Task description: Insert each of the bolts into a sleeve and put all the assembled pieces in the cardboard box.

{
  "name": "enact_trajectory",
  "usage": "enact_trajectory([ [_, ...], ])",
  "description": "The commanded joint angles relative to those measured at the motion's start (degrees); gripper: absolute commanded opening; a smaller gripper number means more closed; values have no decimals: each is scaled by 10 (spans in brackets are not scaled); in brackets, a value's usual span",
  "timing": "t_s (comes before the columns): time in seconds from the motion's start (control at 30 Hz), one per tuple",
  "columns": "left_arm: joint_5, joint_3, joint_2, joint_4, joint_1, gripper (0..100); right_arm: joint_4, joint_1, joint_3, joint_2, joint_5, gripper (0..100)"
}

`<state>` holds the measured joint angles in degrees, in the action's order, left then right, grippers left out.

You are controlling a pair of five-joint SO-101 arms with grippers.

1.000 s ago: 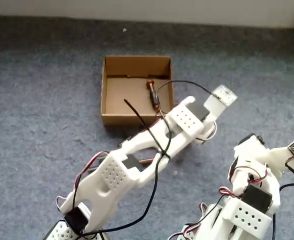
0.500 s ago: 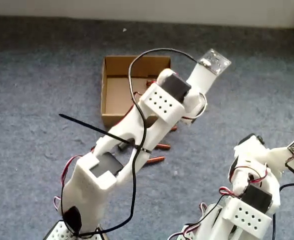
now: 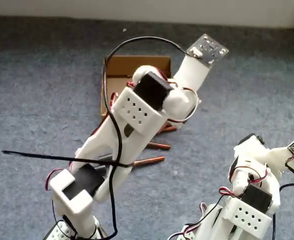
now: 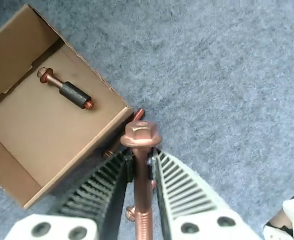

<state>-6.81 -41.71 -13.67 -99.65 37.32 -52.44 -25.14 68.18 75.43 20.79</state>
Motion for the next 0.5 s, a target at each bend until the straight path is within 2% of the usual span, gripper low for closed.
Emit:
enact_trajectory([
  [0.0, 41, 62, 102, 1, -2, 5, 14, 1, -3, 10, 2, 5],
  [0.23, 62, 259, 275, 45, -17, 5, 15, 52, 10, 10, -1, 5],
  [0.47, 74, 529, 505, 190, -57, 5, 11, 116, 12, 10, -31, 5],
])
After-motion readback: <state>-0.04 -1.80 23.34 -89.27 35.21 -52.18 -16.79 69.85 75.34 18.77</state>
